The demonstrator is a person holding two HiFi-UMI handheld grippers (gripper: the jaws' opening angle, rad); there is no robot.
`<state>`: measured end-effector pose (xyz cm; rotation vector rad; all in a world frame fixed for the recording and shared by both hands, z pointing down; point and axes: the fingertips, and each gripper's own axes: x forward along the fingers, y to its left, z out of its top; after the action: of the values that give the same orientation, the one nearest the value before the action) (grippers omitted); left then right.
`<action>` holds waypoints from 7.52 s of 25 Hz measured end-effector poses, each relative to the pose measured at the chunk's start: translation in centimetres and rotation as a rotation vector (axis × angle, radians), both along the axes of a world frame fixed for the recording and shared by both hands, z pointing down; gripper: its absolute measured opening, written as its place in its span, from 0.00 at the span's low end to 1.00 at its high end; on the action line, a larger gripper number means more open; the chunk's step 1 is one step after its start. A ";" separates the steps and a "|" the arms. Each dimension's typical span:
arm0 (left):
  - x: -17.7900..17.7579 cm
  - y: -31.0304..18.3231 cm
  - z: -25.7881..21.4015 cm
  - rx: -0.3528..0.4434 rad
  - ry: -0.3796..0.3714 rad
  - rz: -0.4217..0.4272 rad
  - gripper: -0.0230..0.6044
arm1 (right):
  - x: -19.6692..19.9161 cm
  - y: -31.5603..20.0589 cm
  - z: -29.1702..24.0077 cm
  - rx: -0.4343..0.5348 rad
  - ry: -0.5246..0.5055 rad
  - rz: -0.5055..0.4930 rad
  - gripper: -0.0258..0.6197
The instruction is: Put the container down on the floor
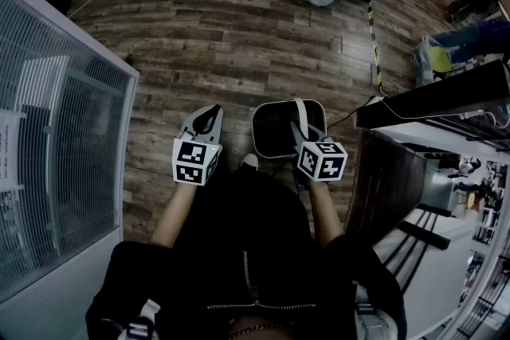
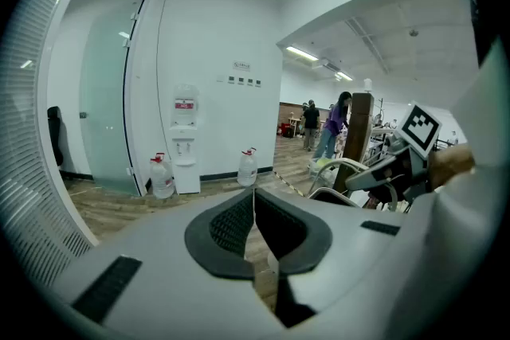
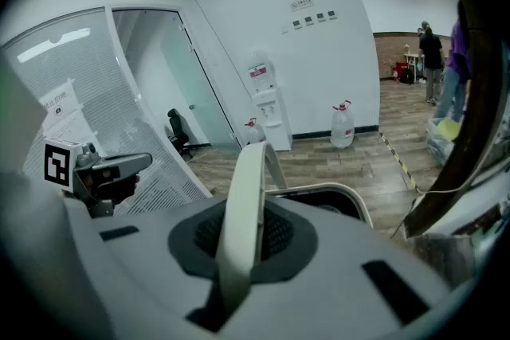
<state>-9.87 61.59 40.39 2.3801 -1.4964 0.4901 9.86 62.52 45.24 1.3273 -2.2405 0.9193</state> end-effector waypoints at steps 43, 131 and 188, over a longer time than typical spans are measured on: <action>2.1 -6.0 -1.6 0.024 -0.033 0.016 0.06 | 2.2 -5.4 -0.2 -0.059 -0.041 -0.002 0.08; 4.3 -43.1 0.0 -0.015 -0.017 -0.002 0.06 | 2.1 -44.7 0.1 -0.109 -0.090 -0.009 0.08; -4.3 -65.7 0.1 0.003 0.074 0.106 0.06 | -8.5 -63.3 -0.3 -0.134 -0.089 0.119 0.08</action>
<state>-14.21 -4.11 40.54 2.4612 -1.3463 0.4179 1.37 -0.74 44.93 1.3955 -2.1406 1.1705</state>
